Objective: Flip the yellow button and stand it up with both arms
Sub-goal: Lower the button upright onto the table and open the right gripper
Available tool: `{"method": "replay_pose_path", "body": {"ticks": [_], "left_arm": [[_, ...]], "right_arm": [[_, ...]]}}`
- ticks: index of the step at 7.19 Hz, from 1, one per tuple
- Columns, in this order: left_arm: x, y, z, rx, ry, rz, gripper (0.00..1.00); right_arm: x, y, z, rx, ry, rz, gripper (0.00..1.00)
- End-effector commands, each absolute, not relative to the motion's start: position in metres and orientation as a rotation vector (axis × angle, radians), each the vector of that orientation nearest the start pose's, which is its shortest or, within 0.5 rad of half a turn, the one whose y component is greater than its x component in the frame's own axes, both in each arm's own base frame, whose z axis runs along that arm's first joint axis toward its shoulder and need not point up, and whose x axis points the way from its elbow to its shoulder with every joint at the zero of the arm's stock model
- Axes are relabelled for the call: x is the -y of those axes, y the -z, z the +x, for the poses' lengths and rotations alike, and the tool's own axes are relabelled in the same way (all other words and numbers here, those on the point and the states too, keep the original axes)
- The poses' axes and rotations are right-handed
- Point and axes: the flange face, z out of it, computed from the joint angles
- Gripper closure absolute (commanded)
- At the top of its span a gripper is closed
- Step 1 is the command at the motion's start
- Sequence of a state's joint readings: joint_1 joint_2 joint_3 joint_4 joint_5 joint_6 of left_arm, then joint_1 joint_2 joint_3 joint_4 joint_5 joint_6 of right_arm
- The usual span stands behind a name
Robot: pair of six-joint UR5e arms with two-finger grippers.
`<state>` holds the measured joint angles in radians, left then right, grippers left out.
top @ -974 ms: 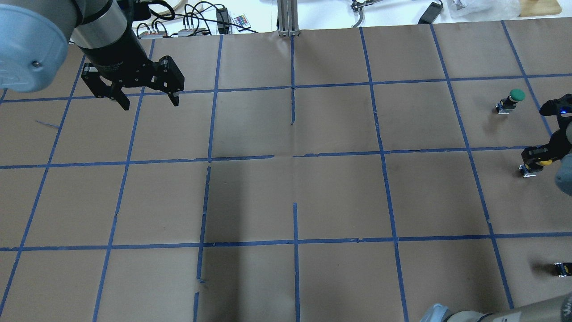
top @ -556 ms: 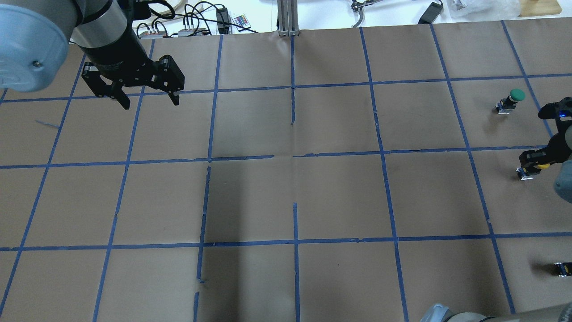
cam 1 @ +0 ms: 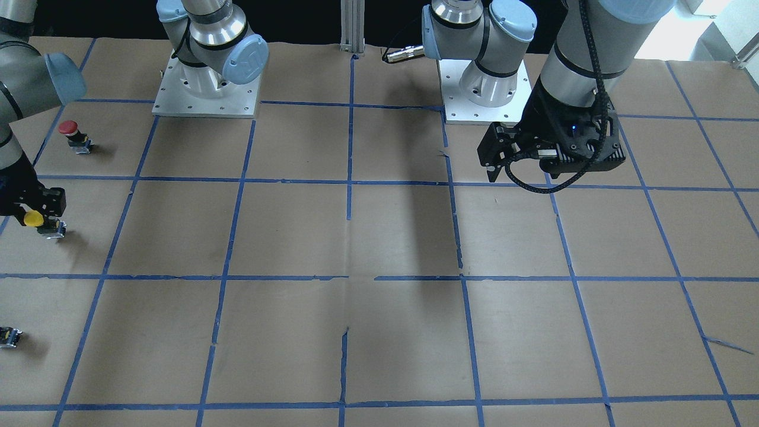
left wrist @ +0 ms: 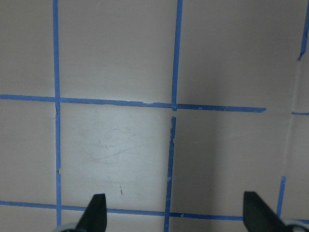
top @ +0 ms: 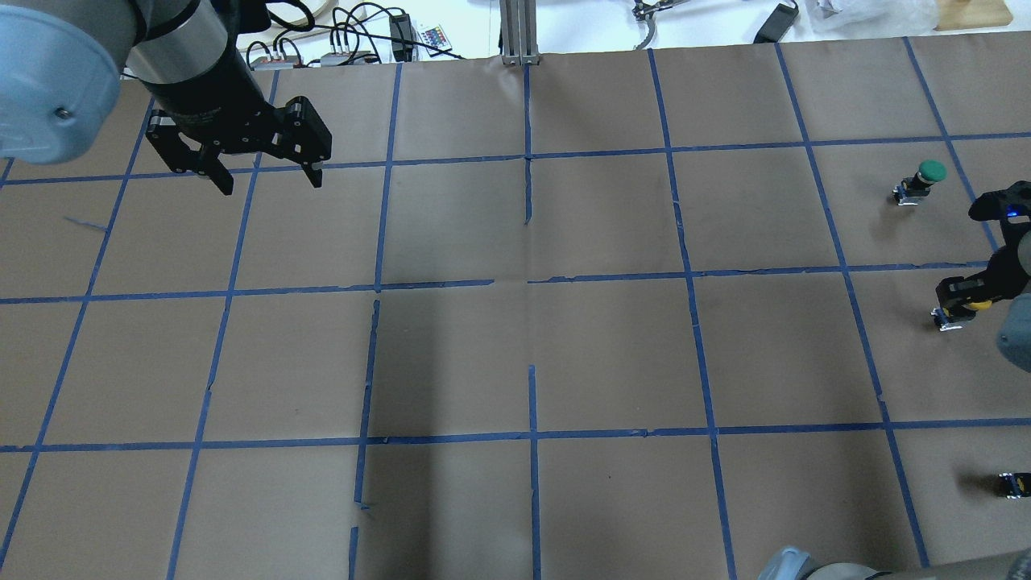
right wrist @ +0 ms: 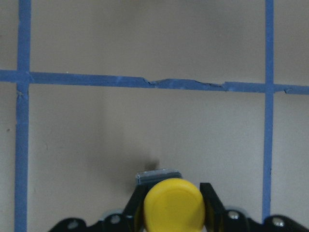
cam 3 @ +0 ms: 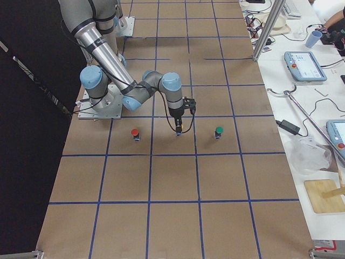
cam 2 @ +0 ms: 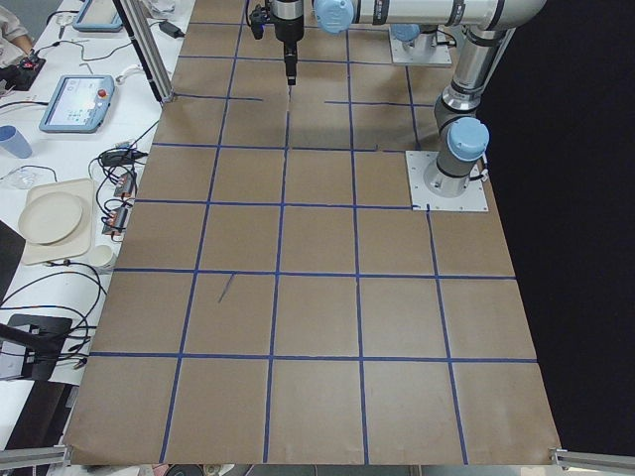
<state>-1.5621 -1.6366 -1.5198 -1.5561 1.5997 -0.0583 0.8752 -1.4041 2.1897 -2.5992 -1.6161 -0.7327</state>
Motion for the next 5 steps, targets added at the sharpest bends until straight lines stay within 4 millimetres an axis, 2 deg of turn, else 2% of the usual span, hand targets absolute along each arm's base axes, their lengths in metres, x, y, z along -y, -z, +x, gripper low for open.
{"method": "replay_pose_path", "body": {"ticks": [1,2,4,5], "left_arm": [[0.5209,-0.4885,-0.1223,-3.094,0.023,-0.103,0.01],[0.5227,-0.4922,-0.1211,-3.082,0.033,-0.112,0.01],[0.5231,-0.4914,-0.1219,-3.081,0.031,-0.138,0.01],[0.5229,-0.4906,-0.122,-3.082,0.029,-0.138,0.01]], "right_arm": [[0.4338,-0.2292,-0.2185,-3.319,0.246,0.008,0.7],[0.4331,-0.2289,-0.218,-3.318,0.242,0.008,0.65],[0.4309,-0.2253,-0.215,-3.282,0.185,0.005,0.63],[0.4315,-0.2268,-0.2151,-3.282,0.194,0.004,0.56]]}}
